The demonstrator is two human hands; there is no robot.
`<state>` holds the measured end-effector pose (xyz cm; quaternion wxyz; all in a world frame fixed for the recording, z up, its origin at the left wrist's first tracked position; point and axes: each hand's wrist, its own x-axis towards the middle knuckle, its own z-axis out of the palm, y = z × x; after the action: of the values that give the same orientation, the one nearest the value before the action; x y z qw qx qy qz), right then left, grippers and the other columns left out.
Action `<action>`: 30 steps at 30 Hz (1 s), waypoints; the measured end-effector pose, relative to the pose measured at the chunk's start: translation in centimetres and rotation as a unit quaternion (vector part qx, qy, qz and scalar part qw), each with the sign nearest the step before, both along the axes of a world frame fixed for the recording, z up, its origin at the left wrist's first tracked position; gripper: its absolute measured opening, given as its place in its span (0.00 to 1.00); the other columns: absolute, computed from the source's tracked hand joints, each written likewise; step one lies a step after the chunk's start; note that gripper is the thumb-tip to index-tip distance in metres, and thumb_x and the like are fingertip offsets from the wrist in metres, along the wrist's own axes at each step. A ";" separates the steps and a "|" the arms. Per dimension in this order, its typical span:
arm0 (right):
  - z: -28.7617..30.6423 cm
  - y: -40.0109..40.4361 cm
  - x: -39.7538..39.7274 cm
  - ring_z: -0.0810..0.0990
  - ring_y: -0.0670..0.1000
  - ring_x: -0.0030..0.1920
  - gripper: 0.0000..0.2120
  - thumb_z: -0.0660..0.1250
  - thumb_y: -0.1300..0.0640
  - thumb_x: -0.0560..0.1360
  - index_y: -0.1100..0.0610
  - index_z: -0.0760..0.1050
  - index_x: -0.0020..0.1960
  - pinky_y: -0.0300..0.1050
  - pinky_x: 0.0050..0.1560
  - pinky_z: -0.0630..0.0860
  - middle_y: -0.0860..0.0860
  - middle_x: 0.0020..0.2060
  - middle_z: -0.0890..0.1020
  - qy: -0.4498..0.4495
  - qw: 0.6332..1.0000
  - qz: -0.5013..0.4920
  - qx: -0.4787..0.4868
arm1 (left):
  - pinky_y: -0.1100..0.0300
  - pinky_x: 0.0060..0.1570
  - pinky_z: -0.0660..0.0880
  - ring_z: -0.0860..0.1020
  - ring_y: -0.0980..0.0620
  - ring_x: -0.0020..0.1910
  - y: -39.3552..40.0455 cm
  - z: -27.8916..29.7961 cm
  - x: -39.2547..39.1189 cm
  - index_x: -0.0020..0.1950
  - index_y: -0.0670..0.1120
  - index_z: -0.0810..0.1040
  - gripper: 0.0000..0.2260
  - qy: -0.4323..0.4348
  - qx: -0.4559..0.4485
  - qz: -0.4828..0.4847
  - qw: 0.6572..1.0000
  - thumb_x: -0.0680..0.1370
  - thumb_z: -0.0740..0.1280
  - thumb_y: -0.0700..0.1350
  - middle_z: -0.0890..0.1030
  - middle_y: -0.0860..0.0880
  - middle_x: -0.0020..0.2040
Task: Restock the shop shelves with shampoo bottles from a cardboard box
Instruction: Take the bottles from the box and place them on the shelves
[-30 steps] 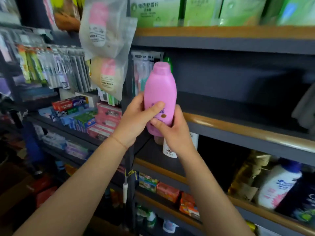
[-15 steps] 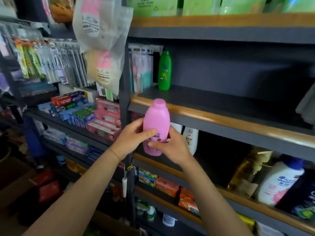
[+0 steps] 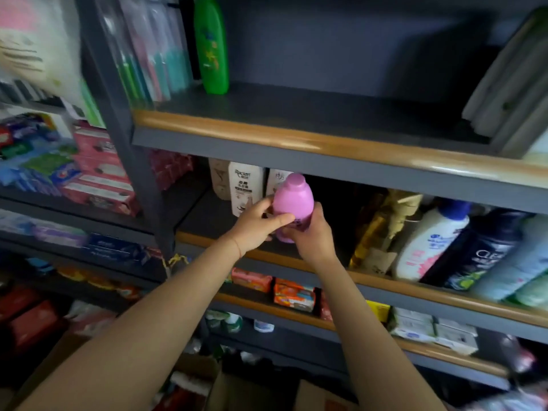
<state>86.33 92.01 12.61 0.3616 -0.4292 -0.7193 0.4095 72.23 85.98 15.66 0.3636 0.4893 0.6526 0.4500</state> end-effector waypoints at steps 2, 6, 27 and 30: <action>-0.9 0.7 1.0 0.78 0.49 0.50 0.30 0.75 0.60 0.72 0.58 0.63 0.68 0.26 0.35 0.72 0.50 0.52 0.77 -0.005 0.999 -0.037 -0.002 | 0.48 0.55 0.81 0.81 0.48 0.57 1.6 -0.5 1.3 0.73 0.55 0.69 0.25 0.009 -0.018 -0.006 1.000 0.77 0.71 0.54 0.80 0.50 0.59; -2.3 1.6 1.2 0.79 0.54 0.54 0.38 0.78 0.56 0.68 0.56 0.58 0.69 0.43 0.45 0.81 0.54 0.58 0.76 0.021 0.994 -0.102 -0.018 | 0.51 0.53 0.82 0.79 0.50 0.57 4.0 -0.6 3.3 0.72 0.53 0.69 0.25 0.001 -0.025 -0.010 1.000 0.77 0.70 0.56 0.78 0.52 0.58; -1.6 9.9 -1.8 0.75 0.54 0.64 0.37 0.79 0.58 0.66 0.54 0.63 0.69 0.48 0.61 0.76 0.50 0.58 0.75 0.058 0.974 -0.191 -0.106 | 0.50 0.59 0.66 0.70 0.49 0.63 1.7 -7.7 -1.2 0.67 0.54 0.74 0.18 0.480 -0.092 0.010 0.872 0.82 0.52 0.56 0.74 0.50 0.63; -1.5 10.0 -1.8 0.74 0.54 0.64 0.37 0.79 0.58 0.67 0.54 0.63 0.70 0.47 0.61 0.76 0.49 0.57 0.74 0.061 0.973 -0.190 -0.117 | 0.50 0.58 0.66 0.71 0.48 0.62 1.7 -7.8 -1.2 0.65 0.54 0.74 0.18 0.487 -0.088 0.010 0.869 0.82 0.52 0.55 0.74 0.50 0.62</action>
<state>84.48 102.04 11.13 0.4232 -0.5719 -0.5479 0.4400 71.08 87.70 7.89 0.0368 0.6058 0.7885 0.0996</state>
